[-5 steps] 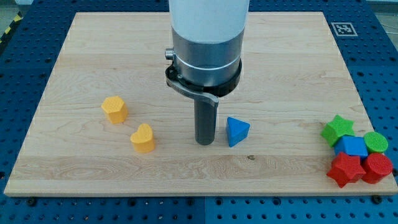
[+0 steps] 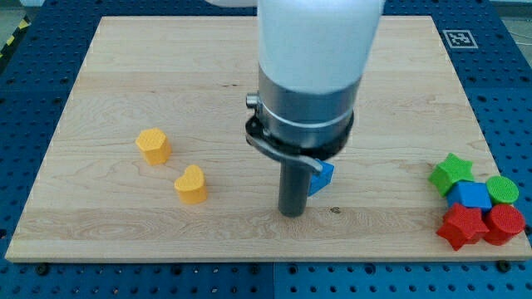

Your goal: Put the blue triangle to the left of the blue cube

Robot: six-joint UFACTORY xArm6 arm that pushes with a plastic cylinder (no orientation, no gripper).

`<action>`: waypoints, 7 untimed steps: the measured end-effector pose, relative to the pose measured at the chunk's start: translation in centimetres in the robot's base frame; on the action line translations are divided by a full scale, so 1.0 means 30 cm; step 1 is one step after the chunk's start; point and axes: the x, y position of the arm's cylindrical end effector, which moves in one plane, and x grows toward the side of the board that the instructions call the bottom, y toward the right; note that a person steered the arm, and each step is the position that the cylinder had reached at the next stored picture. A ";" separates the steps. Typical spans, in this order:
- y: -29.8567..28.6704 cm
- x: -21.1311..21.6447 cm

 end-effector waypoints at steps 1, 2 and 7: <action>-0.048 -0.108; -0.052 -0.162; 0.302 0.130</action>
